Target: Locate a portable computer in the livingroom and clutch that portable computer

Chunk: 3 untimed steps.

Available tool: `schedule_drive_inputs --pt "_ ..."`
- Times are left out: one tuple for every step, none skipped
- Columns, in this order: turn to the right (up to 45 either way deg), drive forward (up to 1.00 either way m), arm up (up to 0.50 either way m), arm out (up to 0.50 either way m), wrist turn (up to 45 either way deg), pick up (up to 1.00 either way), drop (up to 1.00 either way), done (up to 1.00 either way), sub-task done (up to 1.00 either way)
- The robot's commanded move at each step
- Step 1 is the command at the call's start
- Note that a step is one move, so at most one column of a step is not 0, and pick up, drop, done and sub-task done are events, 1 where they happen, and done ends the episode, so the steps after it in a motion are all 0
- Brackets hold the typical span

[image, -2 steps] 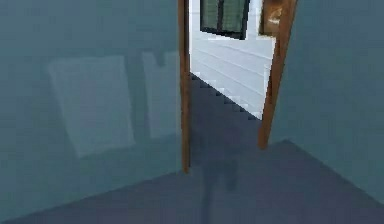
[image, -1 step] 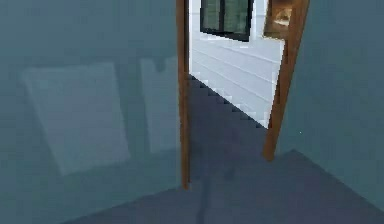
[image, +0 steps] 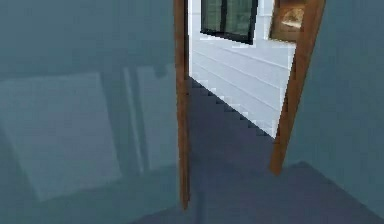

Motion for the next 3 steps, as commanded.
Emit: schedule_drive_inputs --pt "15.0 0.0 0.0 0.0 0.0 0.0 0.0 0.0 0.0" --pt "0.0 1.0 0.0 0.0 0.0 0.0 0.0 0.0 0.0" --pt "12.0 0.0 0.0 0.0 0.0 0.0 0.0 0.0 0.0"
